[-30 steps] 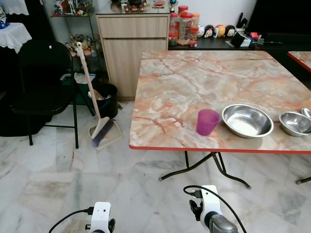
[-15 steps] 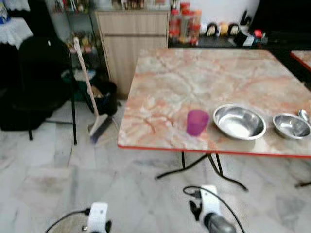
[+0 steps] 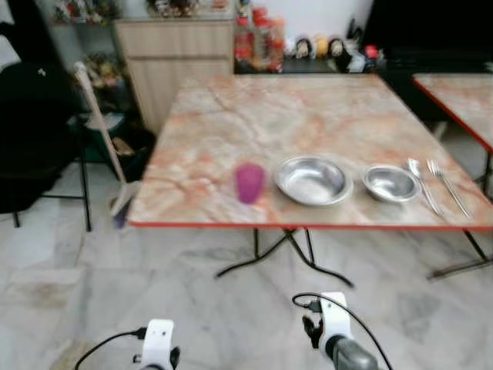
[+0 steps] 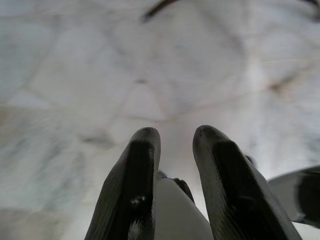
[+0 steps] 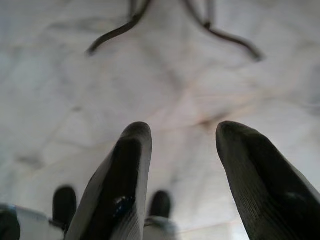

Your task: Setting the table

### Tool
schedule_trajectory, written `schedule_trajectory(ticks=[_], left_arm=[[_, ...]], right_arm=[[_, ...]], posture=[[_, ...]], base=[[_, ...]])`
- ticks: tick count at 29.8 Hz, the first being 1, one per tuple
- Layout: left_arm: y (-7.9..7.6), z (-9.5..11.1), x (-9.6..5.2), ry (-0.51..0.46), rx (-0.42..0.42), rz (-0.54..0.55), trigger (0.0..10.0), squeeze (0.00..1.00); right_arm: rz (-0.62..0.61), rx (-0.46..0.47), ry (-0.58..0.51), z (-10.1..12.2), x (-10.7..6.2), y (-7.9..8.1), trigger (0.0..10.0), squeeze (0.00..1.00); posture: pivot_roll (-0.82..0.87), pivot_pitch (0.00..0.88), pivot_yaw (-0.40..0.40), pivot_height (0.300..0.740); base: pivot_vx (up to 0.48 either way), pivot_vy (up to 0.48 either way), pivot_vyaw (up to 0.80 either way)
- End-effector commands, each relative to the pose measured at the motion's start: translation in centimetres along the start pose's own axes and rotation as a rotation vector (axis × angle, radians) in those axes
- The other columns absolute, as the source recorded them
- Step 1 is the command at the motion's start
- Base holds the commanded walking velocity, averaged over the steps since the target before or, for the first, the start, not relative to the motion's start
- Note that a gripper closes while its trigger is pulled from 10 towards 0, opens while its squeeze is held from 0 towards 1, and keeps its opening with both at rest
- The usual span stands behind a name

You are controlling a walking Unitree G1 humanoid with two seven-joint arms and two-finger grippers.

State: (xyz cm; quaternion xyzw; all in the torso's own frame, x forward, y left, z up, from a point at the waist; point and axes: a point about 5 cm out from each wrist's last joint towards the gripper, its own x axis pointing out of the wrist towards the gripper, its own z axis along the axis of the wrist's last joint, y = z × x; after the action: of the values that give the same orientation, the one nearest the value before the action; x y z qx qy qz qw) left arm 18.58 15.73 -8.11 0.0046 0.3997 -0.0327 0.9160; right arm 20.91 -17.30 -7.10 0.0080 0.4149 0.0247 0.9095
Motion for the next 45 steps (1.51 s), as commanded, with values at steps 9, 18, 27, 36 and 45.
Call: schedule_trajectory(ticks=[9,18,27,36,45], left_arm=[[1.4,-0.3,-0.2,0.017,0.036,0.024,10.0,0.00],[1.7,-0.2,-0.2,0.015,0.043,0.026,10.0,0.00],[1.8,0.9,0.1,-0.026,0.043,0.039,10.0,0.00],[1.8,7.2,0.4,-0.353,0.021,0.028,10.0,0.00],[1.0,12.4,-0.8,-0.671,0.031,0.009,10.0,0.00]], right_arm=[[0.014,0.012,-0.023,0.5,0.2,0.9,10.0,0.00],[0.017,0.018,-0.020,0.4,0.2,1.2,10.0,0.00],[0.014,0.030,-0.019,0.3,0.2,1.2,10.0,0.00],[0.004,0.047,-0.024,0.3,0.2,1.1,10.0,0.00],[0.003,0.054,-0.027,0.4,0.2,1.2,10.0,0.00]], posture=[[0.08,0.000,-0.017,0.740],[0.09,0.000,-0.009,0.740],[0.09,0.000,-0.007,0.740],[0.12,0.000,-0.005,0.740],[0.13,0.000,-0.003,0.740]], base=[[0.000,-0.273,0.00],[0.000,-0.274,0.00],[0.000,-0.118,0.00],[0.000,0.000,0.00],[0.000,0.000,0.00]])
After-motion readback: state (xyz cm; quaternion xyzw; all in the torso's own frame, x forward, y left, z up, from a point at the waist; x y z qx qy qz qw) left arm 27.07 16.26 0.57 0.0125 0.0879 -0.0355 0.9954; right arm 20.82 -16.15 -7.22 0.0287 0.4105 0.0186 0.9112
